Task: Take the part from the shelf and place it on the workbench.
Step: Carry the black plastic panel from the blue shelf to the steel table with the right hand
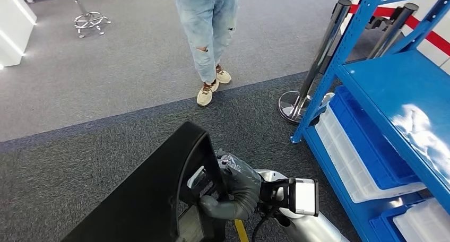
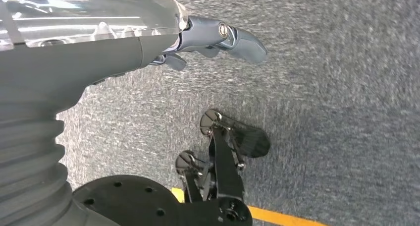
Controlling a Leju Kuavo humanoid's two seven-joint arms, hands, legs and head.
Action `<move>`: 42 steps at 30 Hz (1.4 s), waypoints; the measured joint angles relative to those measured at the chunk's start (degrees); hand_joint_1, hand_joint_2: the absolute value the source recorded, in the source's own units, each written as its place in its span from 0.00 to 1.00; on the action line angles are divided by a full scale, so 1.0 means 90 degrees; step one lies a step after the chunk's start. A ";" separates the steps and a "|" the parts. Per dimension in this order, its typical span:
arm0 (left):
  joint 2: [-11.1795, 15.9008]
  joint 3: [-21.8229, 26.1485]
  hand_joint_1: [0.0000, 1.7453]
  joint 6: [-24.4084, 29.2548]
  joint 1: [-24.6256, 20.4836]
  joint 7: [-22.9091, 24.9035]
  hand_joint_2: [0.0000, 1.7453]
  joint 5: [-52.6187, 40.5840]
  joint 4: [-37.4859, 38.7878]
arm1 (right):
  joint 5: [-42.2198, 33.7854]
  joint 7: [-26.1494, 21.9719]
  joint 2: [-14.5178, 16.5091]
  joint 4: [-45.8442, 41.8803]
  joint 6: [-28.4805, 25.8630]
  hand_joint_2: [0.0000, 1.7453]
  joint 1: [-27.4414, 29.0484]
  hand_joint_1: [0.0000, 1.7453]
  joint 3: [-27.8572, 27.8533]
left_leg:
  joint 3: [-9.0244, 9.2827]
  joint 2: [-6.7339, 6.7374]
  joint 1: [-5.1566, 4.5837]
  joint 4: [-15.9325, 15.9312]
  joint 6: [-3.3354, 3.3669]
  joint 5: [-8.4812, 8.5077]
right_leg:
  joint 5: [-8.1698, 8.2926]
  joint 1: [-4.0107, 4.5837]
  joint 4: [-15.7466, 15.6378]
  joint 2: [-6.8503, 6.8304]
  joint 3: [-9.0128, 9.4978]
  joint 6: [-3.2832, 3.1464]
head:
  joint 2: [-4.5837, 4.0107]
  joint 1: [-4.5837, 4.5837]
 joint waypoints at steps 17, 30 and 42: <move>0.0162 -0.0053 0.00 0.0183 0.0062 -0.0135 1.00 -0.0051 -0.0002 | 0.0136 -0.0324 0.0012 0.0114 0.0059 1.00 0.0154 0.88 -0.0032 | -0.0672 0.0430 0.0077 0.1173 -0.0306 -0.0302 | 0.0512 0.0046 -0.1415 -0.0407 0.0725 -0.0266 | 0.0000 -0.0047; 0.0526 -0.0047 0.00 0.0244 0.0082 -0.0256 1.00 -0.0001 -0.0041 | 0.0487 -0.0331 0.0092 0.0254 0.0135 1.00 0.0156 0.88 0.0020 | -0.0009 0.0009 0.0005 -0.0015 0.0008 0.0014 | -0.0156 0.0019 0.0162 -0.0004 -0.0057 -0.0036 | 0.0000 -0.0024; 0.0523 -0.0059 0.00 0.0080 0.0093 -0.0338 1.00 -0.0083 -0.0039 | 0.0893 -0.0347 0.0125 0.0329 -0.0090 1.00 -0.0075 0.88 0.0188 | -0.0645 0.0175 0.0090 0.1237 -0.0365 -0.0654 | 0.0674 0.0003 -0.1490 -0.0010 0.0614 -0.0259 | 0.0000 -0.0051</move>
